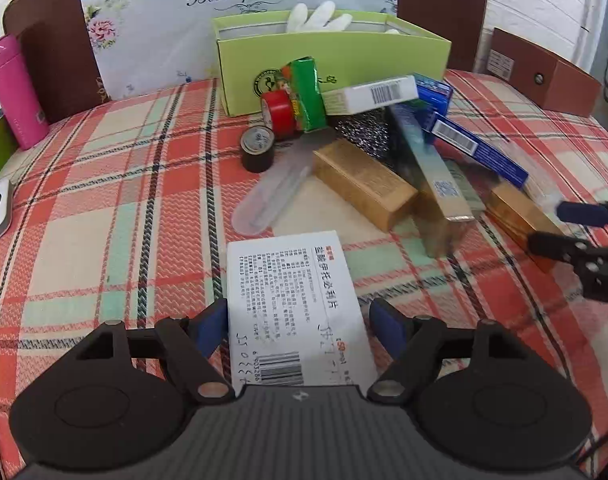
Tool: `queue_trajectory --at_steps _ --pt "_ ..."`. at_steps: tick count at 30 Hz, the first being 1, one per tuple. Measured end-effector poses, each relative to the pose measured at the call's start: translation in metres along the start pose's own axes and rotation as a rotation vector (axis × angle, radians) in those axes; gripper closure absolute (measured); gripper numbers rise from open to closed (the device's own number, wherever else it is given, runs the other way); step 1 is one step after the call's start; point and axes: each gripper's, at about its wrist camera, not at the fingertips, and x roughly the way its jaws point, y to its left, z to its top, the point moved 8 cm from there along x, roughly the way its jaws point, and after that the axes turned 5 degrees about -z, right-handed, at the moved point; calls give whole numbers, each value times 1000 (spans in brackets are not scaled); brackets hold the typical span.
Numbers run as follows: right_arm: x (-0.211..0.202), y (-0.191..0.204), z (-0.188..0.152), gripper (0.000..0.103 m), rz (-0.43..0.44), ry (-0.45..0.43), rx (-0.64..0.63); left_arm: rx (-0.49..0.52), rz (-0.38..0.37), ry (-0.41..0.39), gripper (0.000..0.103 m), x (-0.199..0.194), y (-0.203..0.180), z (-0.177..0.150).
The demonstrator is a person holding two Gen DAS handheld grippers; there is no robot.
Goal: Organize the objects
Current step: 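Grasp the white medicine box with the left gripper while the right gripper grasps the tan box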
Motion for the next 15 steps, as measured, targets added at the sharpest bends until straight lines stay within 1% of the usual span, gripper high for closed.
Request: queue_trajectory --at_steps 2,3,4,5,7,9,12,13,14,15 --pt "5 1 2 44 8 7 2 -7 19 6 23 -3 3 -5" --pt "8 2 3 45 16 12 3 -12 33 8 21 -4 5 -6" --pt "10 3 3 49 23 18 2 -19 46 11 20 -4 8 -7" --pt "11 4 2 52 27 21 0 -27 50 12 19 -4 10 -7" --pt "12 5 0 57 33 33 -4 -55 30 1 19 -3 12 -6" --pt "13 6 0 58 42 39 3 -69 12 -6 19 0 12 -2" --pt "16 6 3 58 39 39 13 -41 35 -3 19 6 8 2" --pt "18 6 3 58 39 44 14 -28 35 -8 20 7 7 3" --pt "20 7 2 67 42 50 14 -26 26 -13 23 6 6 3" --pt "21 7 1 72 44 54 17 -32 11 -20 34 5 7 3"
